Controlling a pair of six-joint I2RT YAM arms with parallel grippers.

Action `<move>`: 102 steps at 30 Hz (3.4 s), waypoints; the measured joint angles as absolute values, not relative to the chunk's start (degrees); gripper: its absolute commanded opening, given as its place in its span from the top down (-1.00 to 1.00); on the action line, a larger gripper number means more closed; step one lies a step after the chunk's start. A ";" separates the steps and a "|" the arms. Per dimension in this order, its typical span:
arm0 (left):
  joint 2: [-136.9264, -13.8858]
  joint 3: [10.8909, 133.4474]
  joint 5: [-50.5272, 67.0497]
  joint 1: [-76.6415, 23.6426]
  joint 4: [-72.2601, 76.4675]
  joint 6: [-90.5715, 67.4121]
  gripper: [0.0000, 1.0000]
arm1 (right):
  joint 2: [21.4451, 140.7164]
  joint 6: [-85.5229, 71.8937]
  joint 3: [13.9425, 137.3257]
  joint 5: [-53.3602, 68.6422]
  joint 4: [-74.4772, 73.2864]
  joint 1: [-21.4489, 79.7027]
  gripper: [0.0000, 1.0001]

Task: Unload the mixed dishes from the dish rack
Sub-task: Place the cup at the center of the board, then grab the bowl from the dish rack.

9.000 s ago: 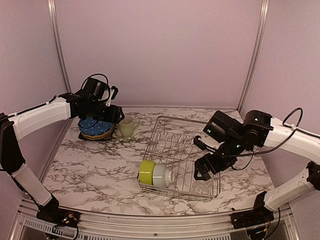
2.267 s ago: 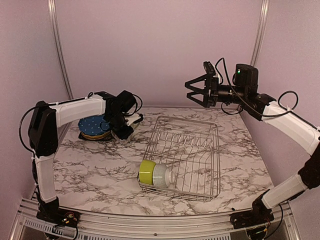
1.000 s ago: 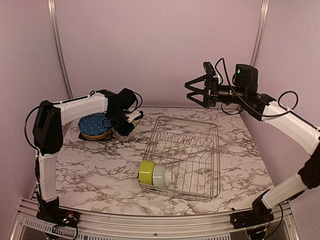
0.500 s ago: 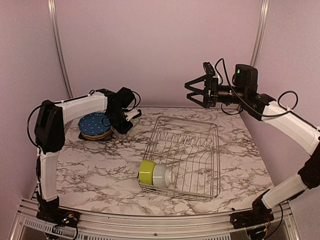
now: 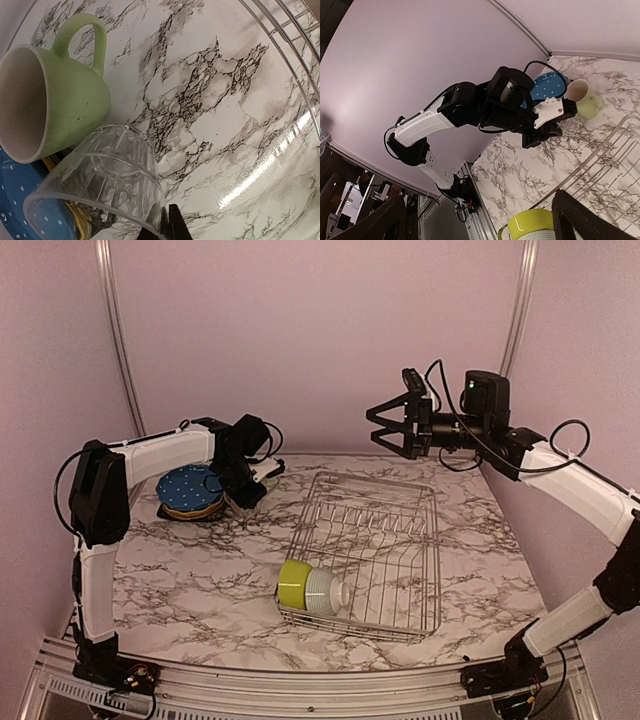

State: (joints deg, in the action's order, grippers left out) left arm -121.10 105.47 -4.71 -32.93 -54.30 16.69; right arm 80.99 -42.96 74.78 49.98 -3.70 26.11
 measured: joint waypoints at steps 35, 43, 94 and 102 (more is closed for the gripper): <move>-117.78 105.69 -4.58 -32.99 -53.91 14.72 -0.98 | 81.38 -39.46 75.09 48.73 -9.13 26.11 -0.95; -102.41 100.40 -5.72 -33.01 -47.79 11.94 -0.98 | 81.06 -34.94 76.88 44.34 -19.62 27.53 -0.93; -66.06 63.68 -2.35 -32.99 -14.09 -10.76 -0.98 | 83.44 -35.16 45.84 44.56 -14.52 41.85 -0.69; -66.06 63.70 -1.98 -32.99 -14.13 -11.14 -0.98 | 87.20 -33.85 45.50 46.26 -12.25 41.47 -0.63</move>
State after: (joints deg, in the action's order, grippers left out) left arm -66.06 63.70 -1.98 -32.99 -14.13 -11.14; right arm 87.20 -33.85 45.50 46.26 -12.25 41.47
